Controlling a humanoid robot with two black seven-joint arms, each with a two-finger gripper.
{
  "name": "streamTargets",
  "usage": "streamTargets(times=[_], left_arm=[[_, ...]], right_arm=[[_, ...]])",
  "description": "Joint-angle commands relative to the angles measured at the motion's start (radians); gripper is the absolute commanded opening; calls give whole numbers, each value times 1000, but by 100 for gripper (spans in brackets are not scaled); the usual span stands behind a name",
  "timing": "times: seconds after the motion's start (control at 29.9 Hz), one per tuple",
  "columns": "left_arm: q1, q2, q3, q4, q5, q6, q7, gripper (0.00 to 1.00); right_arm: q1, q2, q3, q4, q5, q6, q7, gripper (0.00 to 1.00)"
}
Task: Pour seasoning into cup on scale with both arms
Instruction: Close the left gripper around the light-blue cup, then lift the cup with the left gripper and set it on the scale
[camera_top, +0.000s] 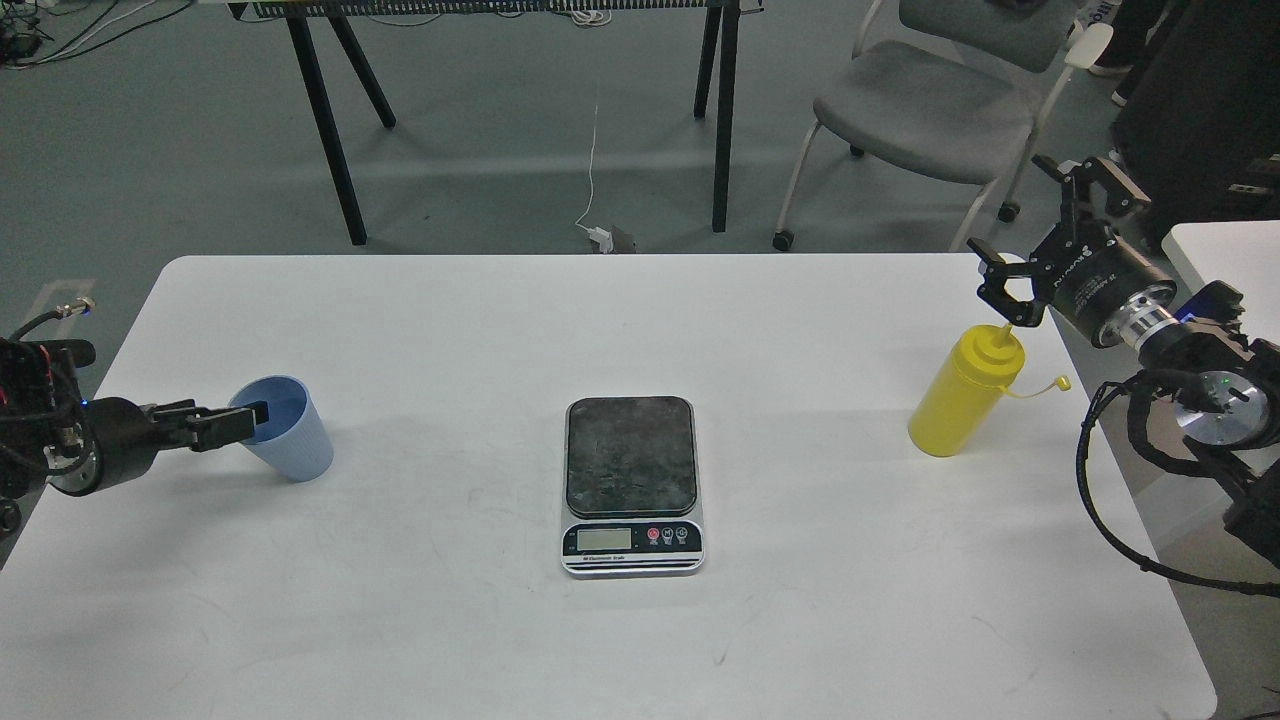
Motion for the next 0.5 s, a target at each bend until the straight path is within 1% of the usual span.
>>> streamTargets(times=[0.0, 0.03, 0.07, 0.17, 0.27, 0.4, 0.47], left_arm=[[5, 1, 15, 0, 15, 16, 0, 60], [5, 1, 30, -3, 31, 24, 0, 49], [2, 1, 45, -3, 45, 38, 0, 41], [-4, 1, 50, -3, 49, 61, 0, 20], [-12, 7, 50, -5, 42, 61, 0, 11], [-21, 16, 49, -14, 44, 46, 0, 8], [-35, 19, 49, -23, 42, 24, 0, 7]], right_arm=[[0, 0, 1, 0, 0, 0, 0, 99], [0, 0, 1, 0, 1, 0, 0, 99], [0, 0, 1, 0, 0, 0, 0, 99], [0, 0, 1, 0, 1, 0, 0, 99], [0, 0, 1, 0, 1, 0, 0, 99], [-2, 0, 1, 0, 0, 0, 0, 99], [-2, 0, 1, 0, 0, 0, 0, 99]])
